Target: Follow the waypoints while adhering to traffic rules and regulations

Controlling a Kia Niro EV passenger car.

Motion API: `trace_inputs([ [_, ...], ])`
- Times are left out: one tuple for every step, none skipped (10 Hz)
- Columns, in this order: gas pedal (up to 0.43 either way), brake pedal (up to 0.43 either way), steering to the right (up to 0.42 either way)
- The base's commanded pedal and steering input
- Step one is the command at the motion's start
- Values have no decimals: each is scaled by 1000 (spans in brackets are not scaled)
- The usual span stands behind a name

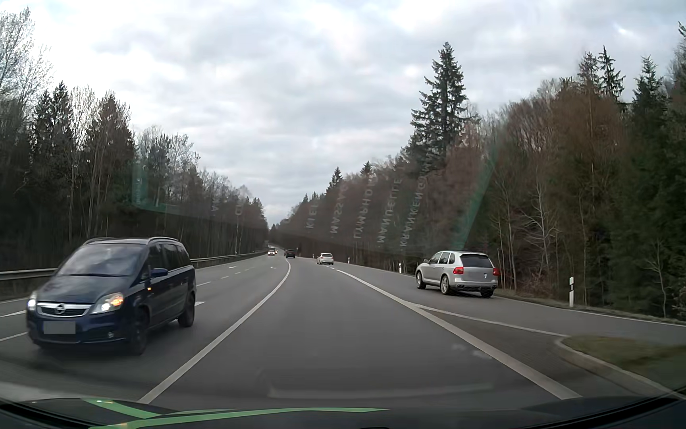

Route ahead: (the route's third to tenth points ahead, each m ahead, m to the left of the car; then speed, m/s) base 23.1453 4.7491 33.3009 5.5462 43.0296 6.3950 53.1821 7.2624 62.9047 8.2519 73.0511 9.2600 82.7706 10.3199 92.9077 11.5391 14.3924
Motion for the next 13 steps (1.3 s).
trace_inputs([
  [0, 0, -14],
  [0, 0, -13],
  [0, 0, -13],
  [0, 0, -13],
  [0, 0, -12],
  [0, 0, -11],
  [0, 0, -11],
  [0, 0, -10],
  [0, 0, -9],
  [0, 0, -8],
  [0, 0, -6],
  [0, 0, -7],
  [0, 0, -6],
])
